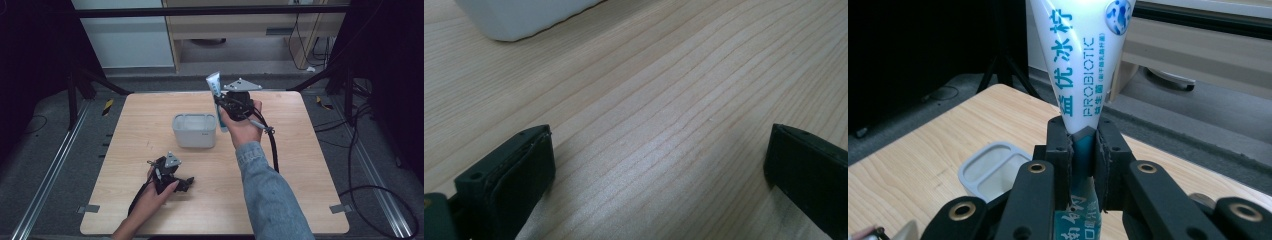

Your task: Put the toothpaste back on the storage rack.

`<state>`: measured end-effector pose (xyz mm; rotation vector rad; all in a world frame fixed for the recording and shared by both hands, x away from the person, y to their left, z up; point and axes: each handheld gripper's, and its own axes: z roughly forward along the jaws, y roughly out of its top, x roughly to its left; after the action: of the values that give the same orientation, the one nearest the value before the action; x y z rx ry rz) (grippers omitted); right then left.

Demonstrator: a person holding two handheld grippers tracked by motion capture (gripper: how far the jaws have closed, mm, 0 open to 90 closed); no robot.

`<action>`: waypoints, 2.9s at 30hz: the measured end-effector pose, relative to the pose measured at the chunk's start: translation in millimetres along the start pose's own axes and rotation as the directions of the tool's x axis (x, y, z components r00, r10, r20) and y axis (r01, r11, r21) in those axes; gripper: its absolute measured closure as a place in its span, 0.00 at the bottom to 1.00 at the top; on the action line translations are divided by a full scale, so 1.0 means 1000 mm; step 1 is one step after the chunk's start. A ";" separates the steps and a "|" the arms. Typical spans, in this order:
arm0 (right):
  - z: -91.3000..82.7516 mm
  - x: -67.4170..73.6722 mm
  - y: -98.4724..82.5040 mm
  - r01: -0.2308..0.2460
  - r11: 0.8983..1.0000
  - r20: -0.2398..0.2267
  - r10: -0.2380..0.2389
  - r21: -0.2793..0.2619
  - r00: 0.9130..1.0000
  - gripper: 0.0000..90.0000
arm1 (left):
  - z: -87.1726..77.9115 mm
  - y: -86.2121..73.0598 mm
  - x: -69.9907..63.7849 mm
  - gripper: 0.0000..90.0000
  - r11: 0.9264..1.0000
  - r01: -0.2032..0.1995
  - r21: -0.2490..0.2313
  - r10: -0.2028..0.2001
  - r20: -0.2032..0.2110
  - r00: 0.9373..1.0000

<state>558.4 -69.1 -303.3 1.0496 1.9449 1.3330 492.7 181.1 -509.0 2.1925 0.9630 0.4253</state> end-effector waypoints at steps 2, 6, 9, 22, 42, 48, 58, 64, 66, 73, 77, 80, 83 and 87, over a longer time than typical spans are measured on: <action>0.002 0.000 0.002 -0.004 1.000 -0.008 0.004 0.000 1.000 0.88 | 0.000 0.000 0.000 0.00 1.000 0.000 0.000 0.000 0.000 1.000; 0.013 0.005 0.009 0.014 1.000 -0.021 -0.014 0.004 1.000 0.88 | 0.000 0.000 0.000 0.00 1.000 -0.001 0.000 0.001 0.000 1.000; 0.021 0.009 0.014 0.009 1.000 -0.027 -0.009 0.005 1.000 0.88 | 0.000 0.000 0.000 0.00 1.000 -0.001 0.001 0.001 0.001 1.000; 0.042 0.019 0.024 0.002 1.000 -0.014 -0.002 -0.018 1.000 0.88 | 0.000 0.000 0.000 0.00 1.000 -0.004 0.001 0.004 0.003 1.000; 0.076 0.022 0.031 -0.017 0.999 0.014 0.017 -0.028 1.000 0.88 | 0.000 0.000 0.000 0.00 1.000 -0.003 0.000 0.003 0.003 1.000; 0.080 0.024 0.030 -0.020 0.999 0.013 0.021 -0.036 1.000 0.88 | 0.000 0.000 0.000 0.00 1.000 -0.003 0.000 0.003 0.003 1.000; 0.087 0.032 0.019 -0.030 0.999 0.006 0.030 -0.024 1.000 0.88 | 0.000 0.000 0.000 0.00 1.000 -0.002 -0.001 0.002 0.004 1.000; 0.093 0.042 0.017 -0.037 0.999 -0.018 0.036 -0.029 0.999 0.88 | 0.000 0.000 0.000 0.00 1.000 -0.003 -0.001 0.003 0.001 1.000; 0.093 0.045 0.017 -0.028 0.999 -0.028 0.027 -0.026 0.999 0.88 | 0.000 0.000 0.000 0.00 1.000 -0.004 -0.001 0.004 0.001 1.000; 0.087 0.051 0.019 -0.014 0.999 -0.028 0.013 -0.030 1.000 0.88 | 0.000 0.000 0.000 0.00 1.000 -0.003 -0.002 0.003 0.003 1.000; 0.088 0.052 0.019 -0.012 0.999 -0.028 0.011 -0.032 1.000 0.88 | 0.000 0.000 0.000 0.00 1.000 -0.004 -0.001 0.004 0.003 1.000; 0.089 0.054 0.019 -0.003 1.000 -0.021 0.002 -0.028 1.000 0.88 | 0.000 0.000 0.000 0.00 1.000 -0.004 -0.001 0.004 0.002 1.000; 0.089 0.055 0.018 -0.001 0.999 -0.016 0.000 -0.033 1.000 0.88 | 0.000 0.000 0.000 0.00 1.000 -0.004 -0.001 0.004 0.002 1.000; 0.089 0.055 0.016 0.005 0.999 -0.008 -0.005 -0.037 1.000 0.88 | 0.000 0.000 0.000 0.00 1.000 -0.004 -0.001 0.004 0.002 1.000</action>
<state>602.9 25.3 -320.6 1.0227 1.9202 1.3677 493.0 181.3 -509.0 2.1941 0.9573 0.4249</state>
